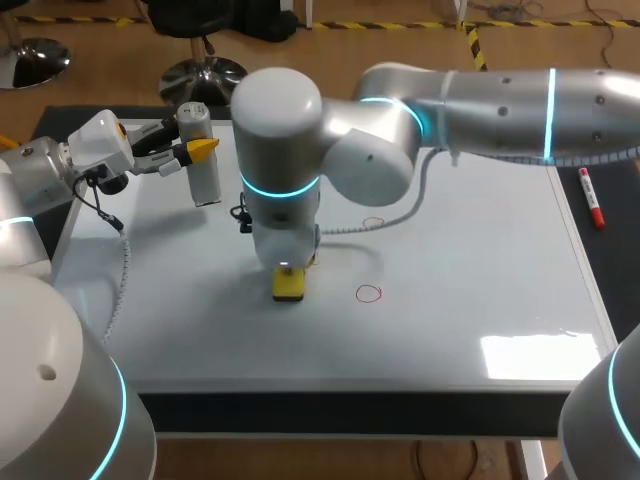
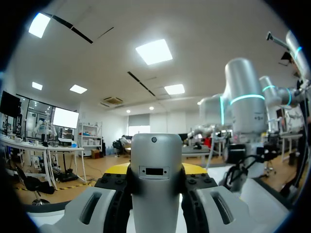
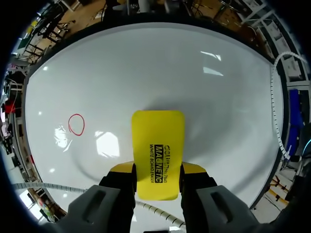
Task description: Pick up the inspection probe, press it on each red-marked spot on the whiteboard one by one, put down the probe, pick up the eraser, and wipe off all the red marks.
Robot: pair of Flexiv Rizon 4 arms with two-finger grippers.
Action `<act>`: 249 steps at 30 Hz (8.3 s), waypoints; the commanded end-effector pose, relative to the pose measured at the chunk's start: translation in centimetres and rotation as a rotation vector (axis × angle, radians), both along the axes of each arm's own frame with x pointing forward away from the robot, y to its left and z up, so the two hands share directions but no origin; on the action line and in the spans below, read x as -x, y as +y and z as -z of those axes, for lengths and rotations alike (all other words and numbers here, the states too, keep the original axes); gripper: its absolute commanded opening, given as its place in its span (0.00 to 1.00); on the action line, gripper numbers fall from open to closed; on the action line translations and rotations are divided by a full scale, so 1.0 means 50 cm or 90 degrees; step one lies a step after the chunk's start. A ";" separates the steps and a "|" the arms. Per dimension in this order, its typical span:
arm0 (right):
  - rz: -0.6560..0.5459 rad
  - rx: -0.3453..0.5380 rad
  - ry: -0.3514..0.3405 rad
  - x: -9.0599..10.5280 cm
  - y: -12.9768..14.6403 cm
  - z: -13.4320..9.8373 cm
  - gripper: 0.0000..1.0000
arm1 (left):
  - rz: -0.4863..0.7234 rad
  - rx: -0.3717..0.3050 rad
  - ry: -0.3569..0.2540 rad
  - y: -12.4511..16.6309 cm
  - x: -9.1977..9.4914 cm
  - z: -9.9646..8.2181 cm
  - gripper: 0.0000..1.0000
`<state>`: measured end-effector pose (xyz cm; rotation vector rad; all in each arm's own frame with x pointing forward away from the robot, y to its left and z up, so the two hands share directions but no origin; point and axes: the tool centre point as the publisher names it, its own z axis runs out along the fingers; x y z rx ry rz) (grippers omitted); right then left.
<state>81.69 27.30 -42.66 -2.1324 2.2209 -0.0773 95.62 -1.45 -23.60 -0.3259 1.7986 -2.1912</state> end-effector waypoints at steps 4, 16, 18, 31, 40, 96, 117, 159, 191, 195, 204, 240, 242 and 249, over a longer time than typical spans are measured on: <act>-0.012 0.000 0.014 -0.012 -0.017 0.019 0.00 | -0.001 0.001 -0.001 -0.001 0.000 0.000 0.00; 0.013 0.021 0.033 -0.002 -0.077 0.047 0.00 | -0.001 0.001 -0.001 -0.001 0.000 0.000 0.00; 0.021 0.025 0.041 0.003 -0.089 0.053 0.00 | -0.001 0.001 -0.001 -0.001 0.000 0.000 0.00; 0.046 0.044 0.038 -0.001 -0.142 0.042 0.00 | -0.001 0.001 -0.001 -0.001 0.000 0.000 0.00; 0.035 0.022 0.007 -0.105 -0.145 -0.056 0.00 | -0.001 0.001 -0.001 -0.001 0.000 0.000 0.00; 0.093 0.005 0.028 -0.430 -0.467 -0.142 0.00 | -0.001 0.001 -0.001 -0.001 0.000 0.000 0.00; 0.238 0.036 0.029 -0.417 -0.732 -0.141 0.00 | -0.001 0.001 -0.001 -0.001 0.000 0.000 0.00; 0.298 0.027 0.005 -0.413 -0.798 -0.158 0.00 | -0.001 0.001 -0.001 -0.001 0.000 0.000 0.00; 0.298 0.027 0.005 -0.413 -0.798 -0.158 0.00 | 0.147 0.035 -0.065 -0.296 0.077 -0.044 0.00; 0.298 0.027 0.005 -0.413 -0.798 -0.158 0.00 | 0.180 0.044 -0.067 -0.352 0.081 -0.048 0.00; 0.298 0.027 0.005 -0.413 -0.798 -0.158 0.00 | 0.249 0.052 -0.052 -0.473 0.076 -0.037 0.00; 0.298 0.027 0.005 -0.413 -0.798 -0.158 0.00 | 0.277 0.041 -0.003 -0.592 0.087 0.057 0.00; 0.298 0.027 0.005 -0.413 -0.798 -0.158 0.00 | 0.275 0.042 -0.001 -0.592 0.088 0.061 0.00; 0.298 0.027 0.005 -0.413 -0.798 -0.158 0.00 | 0.270 0.028 0.002 -0.594 0.088 0.073 0.00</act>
